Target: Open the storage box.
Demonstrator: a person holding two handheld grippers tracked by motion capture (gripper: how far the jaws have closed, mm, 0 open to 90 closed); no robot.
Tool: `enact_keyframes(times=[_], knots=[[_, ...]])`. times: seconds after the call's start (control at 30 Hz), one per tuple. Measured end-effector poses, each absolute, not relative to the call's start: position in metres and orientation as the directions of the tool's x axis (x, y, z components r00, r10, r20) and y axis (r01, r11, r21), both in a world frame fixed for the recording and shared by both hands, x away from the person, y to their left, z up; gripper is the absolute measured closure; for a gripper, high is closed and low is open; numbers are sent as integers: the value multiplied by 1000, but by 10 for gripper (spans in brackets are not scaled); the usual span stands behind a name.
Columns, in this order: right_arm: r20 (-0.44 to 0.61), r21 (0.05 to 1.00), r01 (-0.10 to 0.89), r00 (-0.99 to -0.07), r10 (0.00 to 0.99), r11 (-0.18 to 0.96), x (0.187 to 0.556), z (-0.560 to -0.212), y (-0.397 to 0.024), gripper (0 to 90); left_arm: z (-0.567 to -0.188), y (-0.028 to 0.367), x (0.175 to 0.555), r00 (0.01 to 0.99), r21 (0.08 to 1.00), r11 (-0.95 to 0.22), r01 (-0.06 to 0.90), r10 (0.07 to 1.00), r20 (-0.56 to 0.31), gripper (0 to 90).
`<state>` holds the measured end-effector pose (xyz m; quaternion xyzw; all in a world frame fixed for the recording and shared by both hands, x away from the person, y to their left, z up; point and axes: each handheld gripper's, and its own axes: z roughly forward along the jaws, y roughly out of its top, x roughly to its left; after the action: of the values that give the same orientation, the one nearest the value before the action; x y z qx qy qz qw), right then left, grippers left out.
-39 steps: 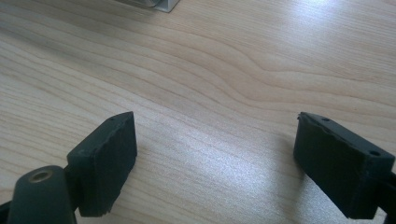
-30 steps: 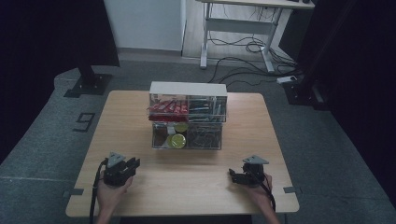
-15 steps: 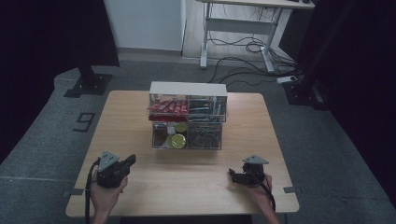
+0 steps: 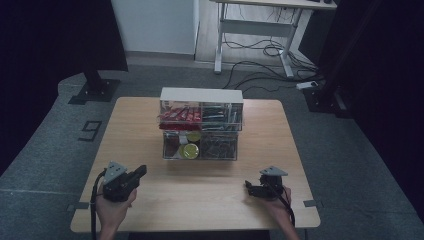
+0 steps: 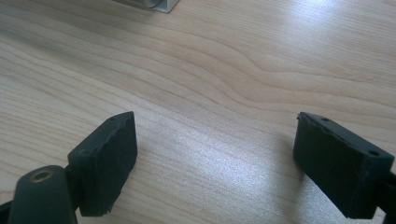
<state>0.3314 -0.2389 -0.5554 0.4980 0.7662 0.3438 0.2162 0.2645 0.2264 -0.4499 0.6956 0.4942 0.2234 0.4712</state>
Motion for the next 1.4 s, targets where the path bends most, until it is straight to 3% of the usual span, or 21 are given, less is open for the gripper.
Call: enact_keyframes(times=[1.4], knots=[[10,743,615,-403,915,263,331,-555,-239,143,-385,185,295,536,897,-102,431,828,-163,900]])
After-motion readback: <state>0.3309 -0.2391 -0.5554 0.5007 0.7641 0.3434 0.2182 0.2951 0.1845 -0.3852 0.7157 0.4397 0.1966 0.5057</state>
